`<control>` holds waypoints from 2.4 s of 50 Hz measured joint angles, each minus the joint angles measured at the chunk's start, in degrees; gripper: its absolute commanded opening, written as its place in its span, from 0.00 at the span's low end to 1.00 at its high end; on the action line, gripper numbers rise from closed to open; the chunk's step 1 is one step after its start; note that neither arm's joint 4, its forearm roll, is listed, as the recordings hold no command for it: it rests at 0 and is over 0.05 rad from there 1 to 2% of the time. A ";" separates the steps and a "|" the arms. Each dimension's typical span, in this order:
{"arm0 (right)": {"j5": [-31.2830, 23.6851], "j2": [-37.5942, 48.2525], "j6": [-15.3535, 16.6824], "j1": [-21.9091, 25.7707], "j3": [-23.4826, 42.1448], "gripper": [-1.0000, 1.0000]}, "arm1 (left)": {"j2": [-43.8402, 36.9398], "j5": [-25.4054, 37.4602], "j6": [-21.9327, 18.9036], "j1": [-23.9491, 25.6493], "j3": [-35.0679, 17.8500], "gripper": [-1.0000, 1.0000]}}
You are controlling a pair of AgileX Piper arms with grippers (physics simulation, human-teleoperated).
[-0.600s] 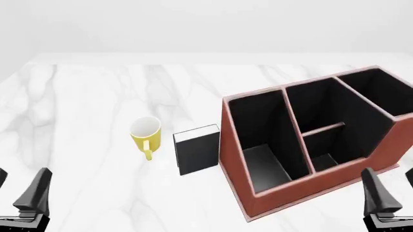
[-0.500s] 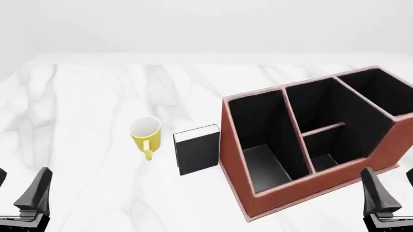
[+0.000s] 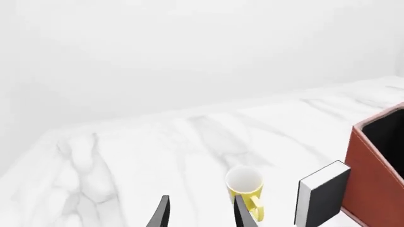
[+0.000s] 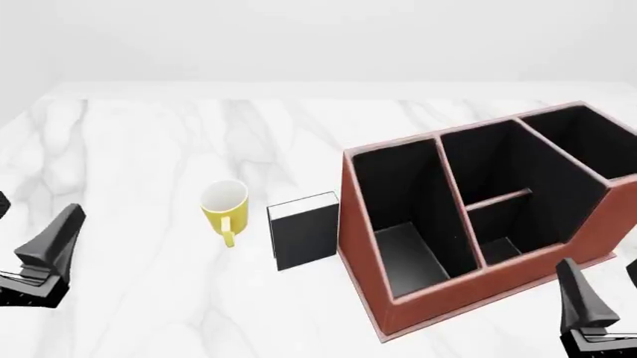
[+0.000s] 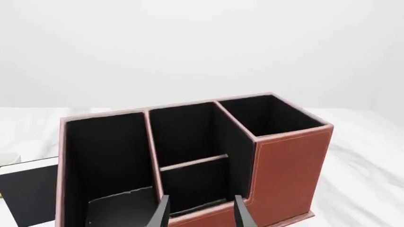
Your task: Pick up the book and place it in the back compartment of the caddy.
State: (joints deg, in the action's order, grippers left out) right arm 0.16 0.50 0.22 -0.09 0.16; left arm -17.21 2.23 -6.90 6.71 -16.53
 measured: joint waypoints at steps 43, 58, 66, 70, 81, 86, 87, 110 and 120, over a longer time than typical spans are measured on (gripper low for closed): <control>1.01 1.16 0.17 0.10 -0.07 1.00 | -47.92 29.08 -23.07 23.48 -52.10 1.00; 1.59 1.75 0.26 0.19 -0.07 1.00 | -54.38 38.75 -23.72 27.63 -58.69 1.00; 1.83 2.00 0.24 0.21 -0.07 1.00 | -57.53 39.26 -23.43 29.36 -58.31 1.00; 1.95 2.15 0.21 0.20 -0.07 1.00 | -59.03 38.70 -23.49 29.94 -57.68 1.00; 1.82 2.06 0.14 0.18 -0.06 1.00 | -62.88 36.09 -24.81 29.89 -56.64 1.00; 1.59 1.83 0.11 0.17 -0.06 1.00 | -64.55 34.26 -25.46 29.63 -56.36 1.00; 1.55 1.79 0.11 0.17 -0.05 1.00 | -64.87 33.86 -25.59 29.60 -56.26 1.00; 1.12 1.44 -0.09 0.34 -0.06 1.00 | -71.00 27.32 -24.94 30.98 -55.28 1.00; 0.97 1.31 -0.10 0.42 -0.06 1.00 | -71.59 26.34 -24.28 31.64 -54.07 1.00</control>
State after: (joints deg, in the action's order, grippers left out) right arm 1.13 1.80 0.11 0.33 0.10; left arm -88.80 28.57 -31.18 38.35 -70.60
